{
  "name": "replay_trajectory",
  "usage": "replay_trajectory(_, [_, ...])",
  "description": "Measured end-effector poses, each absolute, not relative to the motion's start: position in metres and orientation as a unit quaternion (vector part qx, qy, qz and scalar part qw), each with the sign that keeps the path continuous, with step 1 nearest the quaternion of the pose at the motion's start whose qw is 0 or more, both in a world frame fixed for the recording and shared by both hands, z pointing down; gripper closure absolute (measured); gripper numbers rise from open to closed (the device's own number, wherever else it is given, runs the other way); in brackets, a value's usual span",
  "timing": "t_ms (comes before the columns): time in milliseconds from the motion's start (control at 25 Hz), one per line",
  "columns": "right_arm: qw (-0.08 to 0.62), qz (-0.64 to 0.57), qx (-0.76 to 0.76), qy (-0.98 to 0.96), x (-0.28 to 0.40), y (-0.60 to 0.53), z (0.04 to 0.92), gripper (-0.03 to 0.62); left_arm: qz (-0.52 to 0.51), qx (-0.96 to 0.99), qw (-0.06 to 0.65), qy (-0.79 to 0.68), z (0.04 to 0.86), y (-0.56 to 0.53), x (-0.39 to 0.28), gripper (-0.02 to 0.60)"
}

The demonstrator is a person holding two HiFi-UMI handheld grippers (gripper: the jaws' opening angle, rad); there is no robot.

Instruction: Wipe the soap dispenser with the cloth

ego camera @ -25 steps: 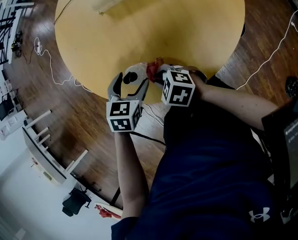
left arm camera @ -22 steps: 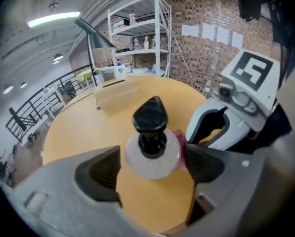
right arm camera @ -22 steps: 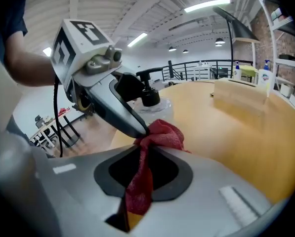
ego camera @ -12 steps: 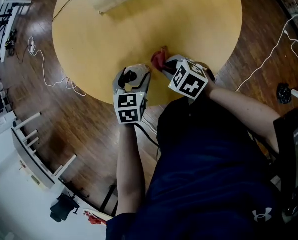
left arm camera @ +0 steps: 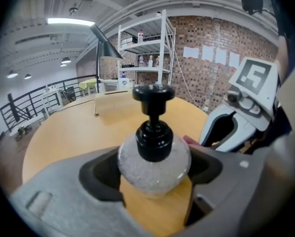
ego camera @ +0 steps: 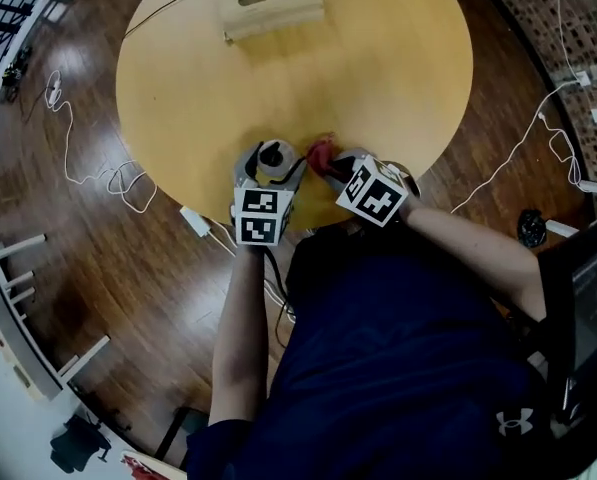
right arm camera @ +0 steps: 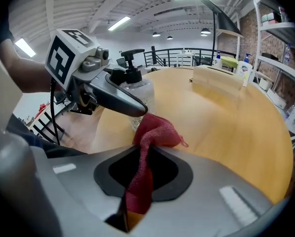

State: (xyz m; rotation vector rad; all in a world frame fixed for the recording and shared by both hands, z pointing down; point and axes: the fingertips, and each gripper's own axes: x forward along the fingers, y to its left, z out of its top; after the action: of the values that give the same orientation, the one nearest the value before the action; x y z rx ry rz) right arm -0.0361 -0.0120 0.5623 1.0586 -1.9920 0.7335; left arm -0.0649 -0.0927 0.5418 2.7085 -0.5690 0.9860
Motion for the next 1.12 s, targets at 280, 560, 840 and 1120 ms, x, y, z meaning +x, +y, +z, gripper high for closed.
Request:
replay_trajectory(280, [0.353, 0.196, 0.428, -0.809, -0.033, -0.046, 0.526, 0.536, 0.347, 0.93, 0.047, -0.109, 0.538, -0.069, -0.053, 0.216])
replay_trajectory(560, [0.412, 0.199, 0.376, -0.805, -0.047, -0.033, 0.569, 0.536, 0.416, 0.909, -0.025, 0.017, 0.545, -0.048, -0.062, 0.215])
replay_trajectory(840, [0.362, 0.132, 0.419, -0.822, -0.047, -0.042, 0.518, 0.536, 0.402, 0.908, 0.085, -0.085, 0.513, -0.052, -0.069, 0.207])
replay_trajectory(1120, [0.442, 0.134, 0.349, -0.815, -0.047, -0.035, 0.566, 0.536, 0.428, 0.893, 0.056, -0.124, 0.524, -0.052, -0.065, 0.212])
